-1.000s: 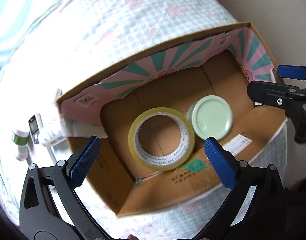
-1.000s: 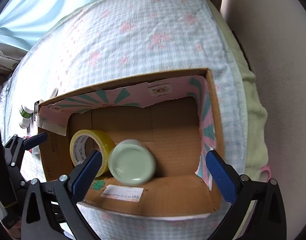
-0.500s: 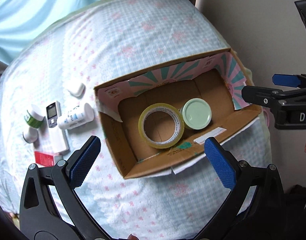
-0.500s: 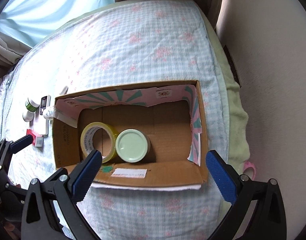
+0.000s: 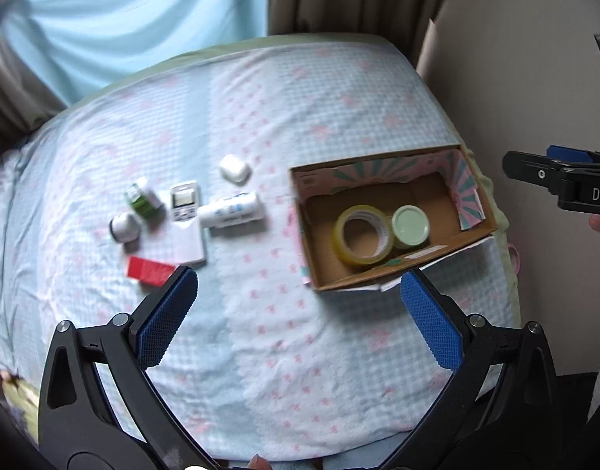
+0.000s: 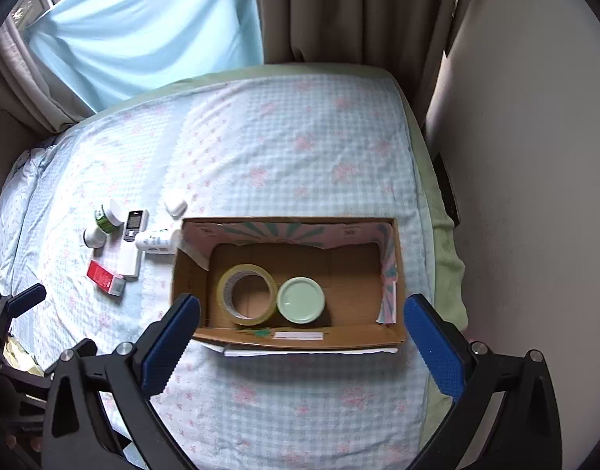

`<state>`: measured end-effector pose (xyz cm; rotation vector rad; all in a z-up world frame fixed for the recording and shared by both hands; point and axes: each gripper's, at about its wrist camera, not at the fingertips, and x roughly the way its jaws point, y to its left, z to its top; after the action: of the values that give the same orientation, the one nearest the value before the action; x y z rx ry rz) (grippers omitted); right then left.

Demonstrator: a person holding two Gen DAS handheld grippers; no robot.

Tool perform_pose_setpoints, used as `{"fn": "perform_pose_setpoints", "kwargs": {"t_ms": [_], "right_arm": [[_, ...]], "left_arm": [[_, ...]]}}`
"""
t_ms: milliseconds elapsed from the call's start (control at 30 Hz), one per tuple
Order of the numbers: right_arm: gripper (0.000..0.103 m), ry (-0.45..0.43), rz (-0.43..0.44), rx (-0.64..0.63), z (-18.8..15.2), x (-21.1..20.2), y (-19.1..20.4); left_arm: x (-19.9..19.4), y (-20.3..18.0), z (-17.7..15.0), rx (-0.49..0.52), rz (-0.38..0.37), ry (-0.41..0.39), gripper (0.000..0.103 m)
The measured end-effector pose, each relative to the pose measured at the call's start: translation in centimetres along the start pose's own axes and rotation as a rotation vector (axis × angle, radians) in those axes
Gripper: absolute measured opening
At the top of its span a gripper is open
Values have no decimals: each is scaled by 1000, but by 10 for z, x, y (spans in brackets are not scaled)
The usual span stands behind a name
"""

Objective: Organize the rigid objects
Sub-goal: 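Release the tape roll and green jar into the box, lift both tools, then grasp the red box with left tool while right tool grasps the white pill bottle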

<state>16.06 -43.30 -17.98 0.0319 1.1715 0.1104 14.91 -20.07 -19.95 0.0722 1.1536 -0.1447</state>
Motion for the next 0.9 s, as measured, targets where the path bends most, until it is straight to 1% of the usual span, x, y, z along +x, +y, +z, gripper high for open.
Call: {"fn": "perform_pose_setpoints", "kwargs": {"t_ms": [167,367,467,567,733,900], "right_arm": [[103,-25,22,-10,-4,-12,37],[103,-32,53,-28,1,-16,92],[103,-29,63,-63,7,-12,124],[103,-22,78,-103,14,-4,155],[103,8,95,-176,24,21,202],[103,42,126,-238,41,62,240]], "left_arm": [[-16,63,-22,-64,4,-12,103],[-23,135,-42,-94,61,-16,103],[-21,170,-51,-115,56,-13,103],[-12,197,-59,-118,48,5,103],[14,227,-66,-61,44,39,103],[50,240,-60,78,25,70,103]]}}
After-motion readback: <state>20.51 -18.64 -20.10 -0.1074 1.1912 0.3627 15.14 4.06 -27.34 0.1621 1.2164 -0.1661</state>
